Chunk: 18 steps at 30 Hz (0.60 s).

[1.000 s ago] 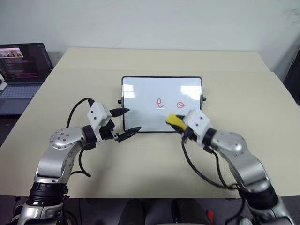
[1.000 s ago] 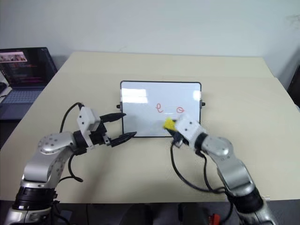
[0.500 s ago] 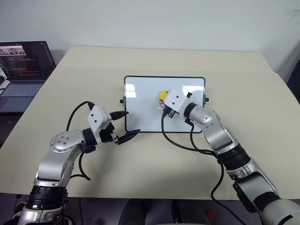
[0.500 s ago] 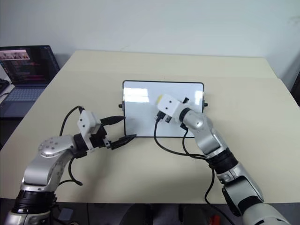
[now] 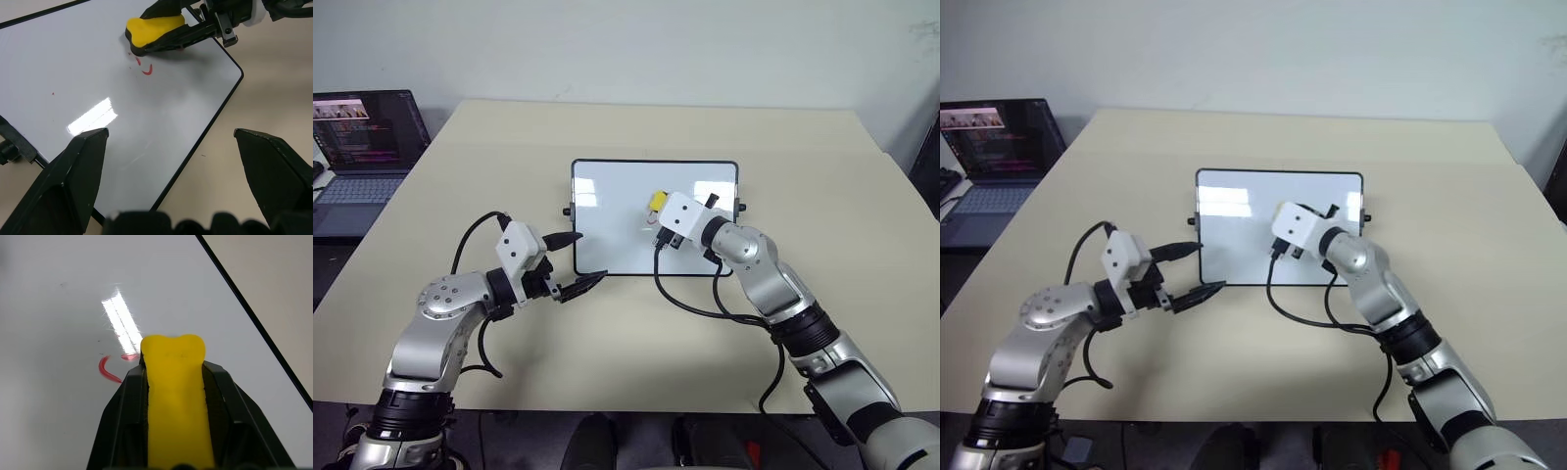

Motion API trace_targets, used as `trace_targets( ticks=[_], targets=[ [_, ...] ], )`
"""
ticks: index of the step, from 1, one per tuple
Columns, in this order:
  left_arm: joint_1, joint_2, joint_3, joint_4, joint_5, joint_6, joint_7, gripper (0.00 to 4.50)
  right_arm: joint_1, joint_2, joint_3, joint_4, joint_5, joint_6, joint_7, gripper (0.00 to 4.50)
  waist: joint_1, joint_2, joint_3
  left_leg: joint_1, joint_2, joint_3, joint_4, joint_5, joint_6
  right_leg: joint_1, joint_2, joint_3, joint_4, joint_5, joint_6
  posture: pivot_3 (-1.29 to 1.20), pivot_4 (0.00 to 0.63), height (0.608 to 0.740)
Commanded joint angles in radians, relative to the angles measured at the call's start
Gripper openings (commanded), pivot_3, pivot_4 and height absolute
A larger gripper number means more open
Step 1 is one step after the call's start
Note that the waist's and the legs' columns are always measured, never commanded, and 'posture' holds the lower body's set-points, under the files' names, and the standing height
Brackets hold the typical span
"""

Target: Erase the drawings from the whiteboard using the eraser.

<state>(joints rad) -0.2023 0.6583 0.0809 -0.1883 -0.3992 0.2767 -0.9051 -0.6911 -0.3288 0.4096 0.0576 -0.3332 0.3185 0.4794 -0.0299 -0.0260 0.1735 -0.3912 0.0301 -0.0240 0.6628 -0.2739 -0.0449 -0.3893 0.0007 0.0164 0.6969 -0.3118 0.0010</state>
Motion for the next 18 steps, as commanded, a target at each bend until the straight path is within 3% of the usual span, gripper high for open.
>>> trace_targets(
  ticks=[1, 5, 10, 18],
  targets=[
    [-0.008, -0.003, 0.012, -0.034, -0.014, -0.005, 0.002, 4.5, 0.033, -0.02, 0.038, -0.039, -0.002, 0.041, 0.095, 1.17, 0.0, 0.0, 0.0, 0.0, 0.0, 0.0, 0.0, 0.0, 0.0, 0.0, 0.0, 0.0, 0.0, 0.0, 0.0, 0.0, 0.15, 0.74],
    [-0.003, -0.001, 0.011, -0.037, -0.014, -0.004, 0.0, 4.5, 0.049, -0.022, 0.048, -0.065, -0.009, 0.053, 0.131, 1.17, 0.0, 0.0, 0.0, 0.001, 0.0, 0.0, 0.0, 0.0, 0.0, 0.0, 0.0, 0.0, 0.0, 0.0, 0.0, 0.0, 0.15, 0.74],
    [-0.007, 0.001, 0.011, -0.036, -0.015, 0.0, -0.003, 4.5, -0.006, 0.023, -0.017, -0.025, -0.024, 0.003, 0.006, 1.17, -0.001, 0.0, 0.0, 0.001, 0.0, 0.0, 0.0, 0.0, 0.0, 0.0, 0.0, 0.0, 0.002, 0.0, 0.0, 0.0, 0.15, 0.74],
    [-0.001, -0.004, 0.007, -0.042, -0.016, 0.001, -0.002, 4.5, -0.035, 0.05, -0.013, 0.012, -0.023, -0.015, -0.011, 1.17, -0.001, 0.0, 0.0, -0.001, 0.0, 0.0, 0.0, 0.0, 0.0, -0.001, 0.0, 0.0, -0.001, 0.0, 0.0, 0.0, 0.15, 0.74]
  ],
)
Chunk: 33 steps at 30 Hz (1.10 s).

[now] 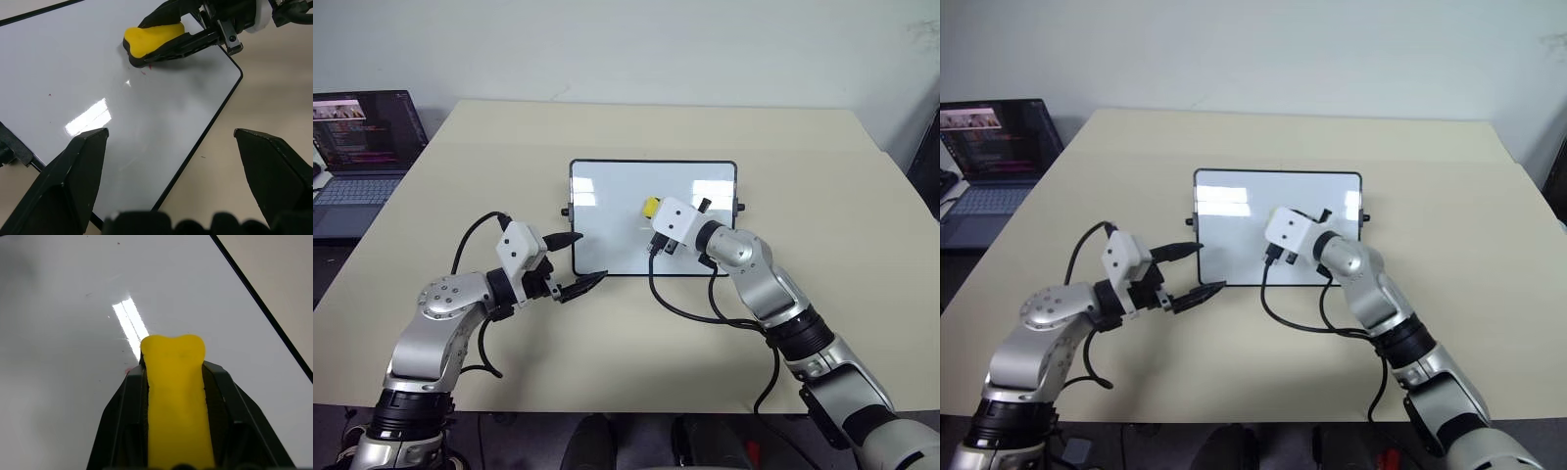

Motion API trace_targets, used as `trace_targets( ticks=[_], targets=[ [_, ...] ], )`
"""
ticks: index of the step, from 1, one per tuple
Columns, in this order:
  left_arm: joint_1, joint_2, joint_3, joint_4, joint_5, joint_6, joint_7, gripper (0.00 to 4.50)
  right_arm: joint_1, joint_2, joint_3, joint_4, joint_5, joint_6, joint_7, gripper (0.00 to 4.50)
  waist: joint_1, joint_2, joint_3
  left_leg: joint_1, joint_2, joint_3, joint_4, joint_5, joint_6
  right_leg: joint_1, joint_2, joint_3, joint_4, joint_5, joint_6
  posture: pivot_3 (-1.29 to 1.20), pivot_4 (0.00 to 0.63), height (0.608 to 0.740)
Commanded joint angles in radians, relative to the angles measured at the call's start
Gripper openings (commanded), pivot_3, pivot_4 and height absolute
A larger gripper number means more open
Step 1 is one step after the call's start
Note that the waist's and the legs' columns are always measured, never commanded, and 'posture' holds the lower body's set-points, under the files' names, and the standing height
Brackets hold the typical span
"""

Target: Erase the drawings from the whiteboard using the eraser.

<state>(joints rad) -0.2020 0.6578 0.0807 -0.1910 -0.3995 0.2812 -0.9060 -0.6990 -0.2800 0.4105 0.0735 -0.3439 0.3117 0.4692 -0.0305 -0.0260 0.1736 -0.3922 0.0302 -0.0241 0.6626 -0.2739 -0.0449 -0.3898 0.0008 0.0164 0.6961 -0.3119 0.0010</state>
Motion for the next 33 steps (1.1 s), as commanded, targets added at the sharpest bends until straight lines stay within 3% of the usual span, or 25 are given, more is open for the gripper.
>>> trace_targets(
  ticks=[1, 4, 10, 18, 24, 30, 33],
  targets=[
    [0.0, -0.004, 0.008, -0.039, -0.016, -0.004, -0.001, 4.5, -0.023, -0.003, -0.009, -0.004, -0.011, 0.002, 0.014, 1.17, 0.0, 0.0, 0.0, 0.0, 0.0, 0.0, 0.0, 0.0, 0.0, 0.0, 0.0, 0.0, 0.0, 0.0, 0.0, 0.0, 0.15, 0.74],
    [-0.002, -0.003, 0.006, -0.037, -0.015, -0.004, -0.004, 4.5, 0.01, -0.038, 0.012, -0.033, -0.001, 0.038, 0.098, 1.17, 0.0, 0.0, 0.0, 0.0, 0.0, 0.0, 0.0, 0.0, 0.0, 0.0, 0.0, 0.0, 0.0, 0.0, 0.0, 0.0, 0.15, 0.74],
    [-0.01, -0.005, 0.001, -0.03, -0.015, -0.004, -0.01, 4.5, -0.018, -0.033, -0.027, -0.019, -0.027, 0.023, 0.037, 1.17, 0.0, 0.0, 0.0, 0.001, 0.0, 0.0, 0.0, 0.0, 0.0, 0.0, 0.0, 0.0, 0.001, 0.0, 0.0, 0.0, 0.15, 0.74],
    [-0.012, -0.007, -0.001, -0.028, -0.015, -0.002, -0.015, 4.5, 0.036, -0.089, 0.002, -0.057, -0.006, 0.072, 0.15, 1.17, 0.003, 0.0, 0.0, 0.001, 0.0, 0.0, 0.0, 0.0, 0.0, 0.001, 0.0, 0.0, 0.001, 0.0, 0.0, 0.0, 0.15, 0.74],
    [-0.013, -0.008, -0.001, -0.027, -0.014, -0.002, -0.02, 4.5, 0.008, -0.059, -0.029, -0.043, -0.027, 0.047, 0.073, 1.17, 0.001, 0.0, 0.0, 0.002, 0.0, 0.0, 0.0, 0.0, 0.0, 0.001, 0.0, 0.0, 0.002, 0.0, 0.0, 0.0, 0.15, 0.74],
    [-0.01, -0.006, 0.002, -0.028, -0.015, -0.001, -0.023, 4.5, 0.035, -0.068, 0.001, -0.069, 0.001, 0.071, 0.147, 1.17, 0.001, 0.0, 0.0, 0.002, 0.0, 0.0, 0.0, 0.0, 0.0, 0.001, 0.0, 0.0, 0.002, 0.0, 0.0, 0.0, 0.15, 0.74],
    [-0.008, -0.007, 0.003, -0.028, -0.015, -0.002, -0.023, 4.5, 0.005, -0.036, -0.028, -0.049, -0.015, 0.039, 0.067, 1.17, 0.0, 0.0, 0.0, 0.002, 0.0, 0.0, 0.0, 0.0, 0.0, 0.001, 0.0, 0.0, 0.002, 0.0, 0.0, 0.0, 0.15, 0.74]
  ],
)
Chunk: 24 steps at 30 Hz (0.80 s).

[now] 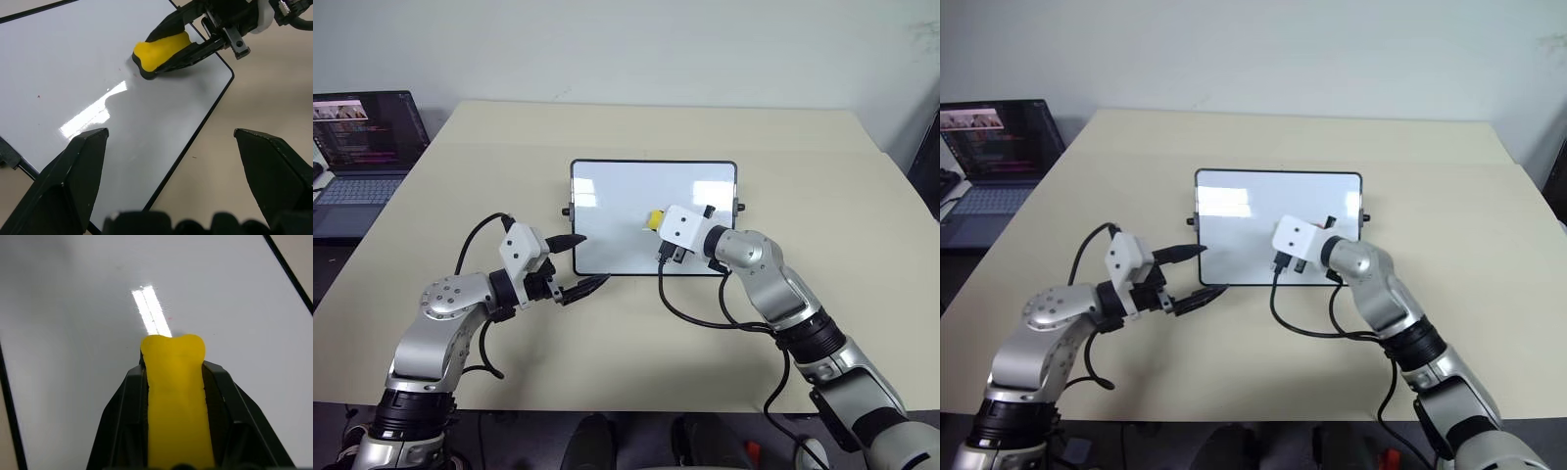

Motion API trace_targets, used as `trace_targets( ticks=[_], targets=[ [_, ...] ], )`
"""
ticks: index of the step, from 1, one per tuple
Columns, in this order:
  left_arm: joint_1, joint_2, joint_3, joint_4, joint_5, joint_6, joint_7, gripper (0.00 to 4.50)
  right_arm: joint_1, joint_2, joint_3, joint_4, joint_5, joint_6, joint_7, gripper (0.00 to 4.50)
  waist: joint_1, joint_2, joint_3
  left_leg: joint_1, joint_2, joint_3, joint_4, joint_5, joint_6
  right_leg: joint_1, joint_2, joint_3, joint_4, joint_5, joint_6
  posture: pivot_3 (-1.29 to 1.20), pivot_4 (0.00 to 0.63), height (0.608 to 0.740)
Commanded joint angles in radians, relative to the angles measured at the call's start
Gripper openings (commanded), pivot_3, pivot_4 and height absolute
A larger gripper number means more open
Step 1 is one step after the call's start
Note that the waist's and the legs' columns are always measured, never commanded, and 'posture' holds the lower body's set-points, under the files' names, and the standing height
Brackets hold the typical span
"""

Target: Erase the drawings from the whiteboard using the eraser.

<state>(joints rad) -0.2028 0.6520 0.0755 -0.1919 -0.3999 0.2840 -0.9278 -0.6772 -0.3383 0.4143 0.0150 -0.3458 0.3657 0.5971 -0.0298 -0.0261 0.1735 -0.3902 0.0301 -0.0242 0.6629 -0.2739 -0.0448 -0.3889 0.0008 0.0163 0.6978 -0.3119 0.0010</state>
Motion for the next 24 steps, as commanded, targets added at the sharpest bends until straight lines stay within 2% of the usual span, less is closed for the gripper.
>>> trace_targets(
  ticks=[1, 8, 15, 22, 24],
  targets=[
    [-0.007, -0.001, 0.007, -0.027, -0.014, -0.005, -0.001, 4.5, -0.027, 0.027, -0.035, 0.016, -0.014, -0.022, -0.073, 1.17, -0.002, 0.0, 0.0, 0.0, 0.0, 0.0, 0.0, 0.0, 0.0, 0.0, 0.0, 0.0, 0.0, 0.0, 0.0, 0.0, 0.15, 0.74],
    [-0.006, -0.002, 0.008, -0.028, -0.014, -0.005, 0.0, 4.5, -0.02, 0.029, -0.002, 0.008, 0.01, -0.014, -0.014, 1.17, -0.001, 0.0, 0.0, 0.0, 0.0, 0.0, 0.0, 0.0, 0.0, 0.0, 0.0, 0.0, -0.001, 0.0, 0.0, 0.0, 0.15, 0.74],
    [-0.005, -0.004, 0.005, -0.03, -0.013, -0.003, 0.003, 4.5, -0.079, 0.08, -0.027, 0.063, -0.02, -0.085, -0.138, 1.17, -0.003, 0.0, 0.0, 0.0, 0.0, 0.0, 0.0, 0.0, 0.0, 0.0, 0.0, 0.0, 0.0, 0.0, 0.0, 0.0, 0.15, 0.74],
    [-0.002, -0.005, 0.005, -0.033, -0.013, -0.002, 0.005, 4.5, -0.06, 0.079, 0.012, 0.062, -0.021, -0.08, -0.082, 1.17, -0.002, 0.0, 0.0, -0.002, 0.0, 0.0, 0.0, 0.0, 0.0, -0.001, 0.0, 0.0, -0.002, 0.0, 0.0, 0.0, 0.15, 0.74],
    [-0.002, -0.005, 0.005, -0.034, -0.013, -0.001, 0.005, 4.5, -0.063, 0.086, 0.003, 0.065, -0.031, -0.091, -0.108, 1.17, -0.002, 0.0, 0.0, -0.002, 0.0, 0.0, 0.0, 0.0, 0.0, -0.001, 0.0, 0.0, -0.002, 0.0, 0.0, 0.0, 0.15, 0.74]
  ],
)
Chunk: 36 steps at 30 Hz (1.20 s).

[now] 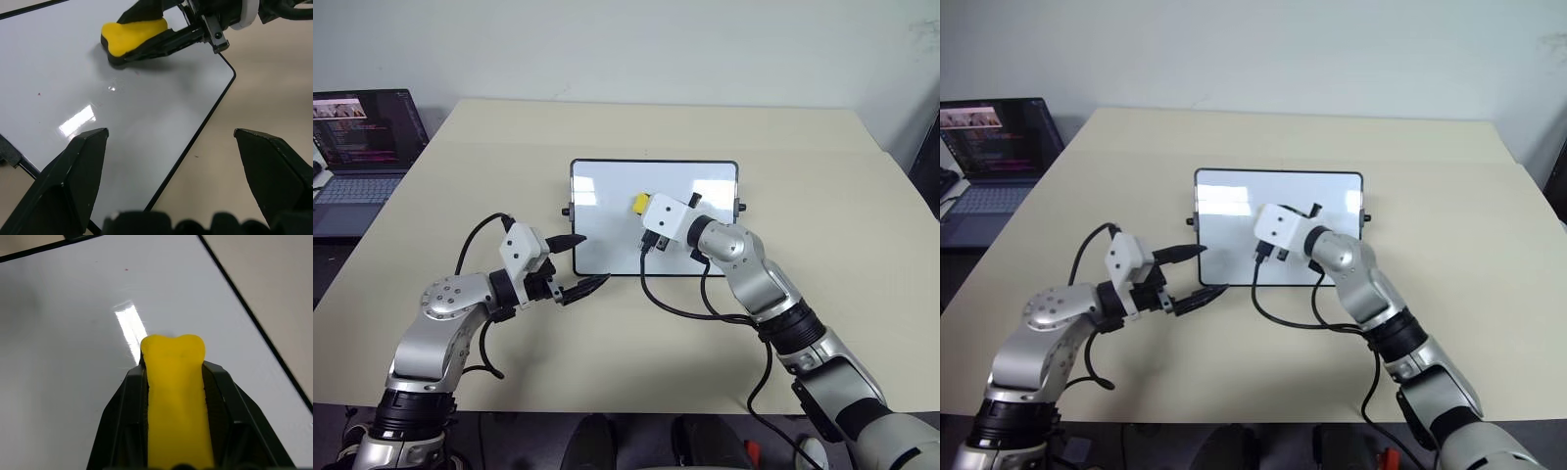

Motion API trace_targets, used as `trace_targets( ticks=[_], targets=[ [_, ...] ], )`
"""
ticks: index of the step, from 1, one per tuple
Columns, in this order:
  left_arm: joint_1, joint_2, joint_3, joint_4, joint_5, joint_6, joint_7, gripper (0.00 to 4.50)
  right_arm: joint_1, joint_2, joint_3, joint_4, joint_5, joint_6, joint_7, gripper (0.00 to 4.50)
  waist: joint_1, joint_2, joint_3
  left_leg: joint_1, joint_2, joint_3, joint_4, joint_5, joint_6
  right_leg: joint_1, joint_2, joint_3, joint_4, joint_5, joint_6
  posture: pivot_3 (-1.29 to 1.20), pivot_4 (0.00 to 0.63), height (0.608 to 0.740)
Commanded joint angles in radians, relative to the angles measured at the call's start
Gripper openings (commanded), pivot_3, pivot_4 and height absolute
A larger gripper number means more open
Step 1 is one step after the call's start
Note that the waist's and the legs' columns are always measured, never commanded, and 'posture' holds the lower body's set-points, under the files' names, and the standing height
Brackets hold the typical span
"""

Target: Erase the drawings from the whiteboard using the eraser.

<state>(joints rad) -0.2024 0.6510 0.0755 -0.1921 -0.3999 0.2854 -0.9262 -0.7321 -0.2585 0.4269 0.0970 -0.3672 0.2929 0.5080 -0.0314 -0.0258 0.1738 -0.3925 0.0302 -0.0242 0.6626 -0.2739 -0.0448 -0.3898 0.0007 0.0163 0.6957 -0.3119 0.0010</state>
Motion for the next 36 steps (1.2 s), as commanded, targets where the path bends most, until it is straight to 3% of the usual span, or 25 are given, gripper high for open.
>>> trace_targets(
  ticks=[1, 7, 13, 18, 24, 36],
  targets=[
    [-0.002, -0.004, 0.005, -0.034, -0.013, -0.002, 0.003, 4.5, -0.012, 0.013, -0.019, -0.014, -0.014, -0.026, -0.04, 1.17, 0.0, 0.0, 0.0, 0.0, 0.0, 0.0, 0.0, 0.0, 0.0, 0.0, 0.0, 0.0, 0.0, 0.0, 0.0, 0.0, 0.15, 0.74],
    [-0.012, -0.007, 0.002, -0.035, -0.013, 0.001, 0.002, 4.5, 0.028, 0.031, -0.091, -0.103, 0.075, 0.034, -0.012, 1.17, 0.0, 0.0, 0.0, 0.0, 0.0, 0.0, 0.0, 0.0, 0.0, 0.0, 0.0, 0.0, 0.0, 0.0, 0.0, 0.0, 0.15, 0.74],
    [-0.027, -0.011, -0.005, -0.039, -0.015, 0.005, -0.006, 4.5, 0.183, 0.016, -0.255, -0.458, 0.267, 0.266, 0.07, 1.17, 0.006, 0.0, 0.0, -0.002, 0.0, -0.001, 0.0, 0.0, 0.0, 0.0, 0.0, -0.001, -0.001, 0.0, 0.0, 0.0, 0.15, 0.74],
    [-0.066, -0.019, -0.038, -0.015, -0.006, -0.008, -0.03, 4.5, 0.363, -0.107, -0.311, -0.667, 0.341, 0.4, 0.132, 1.17, 0.008, 0.0, 0.0, -0.002, 0.0, -0.002, 0.0, 0.0, 0.0, 0.0, 0.0, -0.001, -0.002, 0.0, 0.0, 0.0, 0.15, 0.74],
    [-0.095, -0.022, -0.061, 0.01, 0.006, -0.026, -0.055, 4.5, 0.405, -0.219, -0.251, -0.645, 0.253, 0.344, 0.084, 1.17, -0.004, 0.0, 0.0, 0.002, -0.001, 0.001, 0.0, 0.0, 0.0, 0.0, 0.001, 0.001, 0.001, 0.0, 0.0, 0.0, 0.15, 0.74],
    [-0.096, -0.011, -0.059, 0.033, 0.028, -0.055, -0.074, 4.5, 0.32, -0.188, -0.209, -0.533, 0.212, 0.257, -0.002, 1.17, 0.002, 0.0, 0.0, 0.0, -0.001, 0.0, 0.0, 0.0, 0.0, 0.0, 0.001, 0.001, -0.001, 0.0, 0.0, 0.0, 0.15, 0.74]
  ],
)
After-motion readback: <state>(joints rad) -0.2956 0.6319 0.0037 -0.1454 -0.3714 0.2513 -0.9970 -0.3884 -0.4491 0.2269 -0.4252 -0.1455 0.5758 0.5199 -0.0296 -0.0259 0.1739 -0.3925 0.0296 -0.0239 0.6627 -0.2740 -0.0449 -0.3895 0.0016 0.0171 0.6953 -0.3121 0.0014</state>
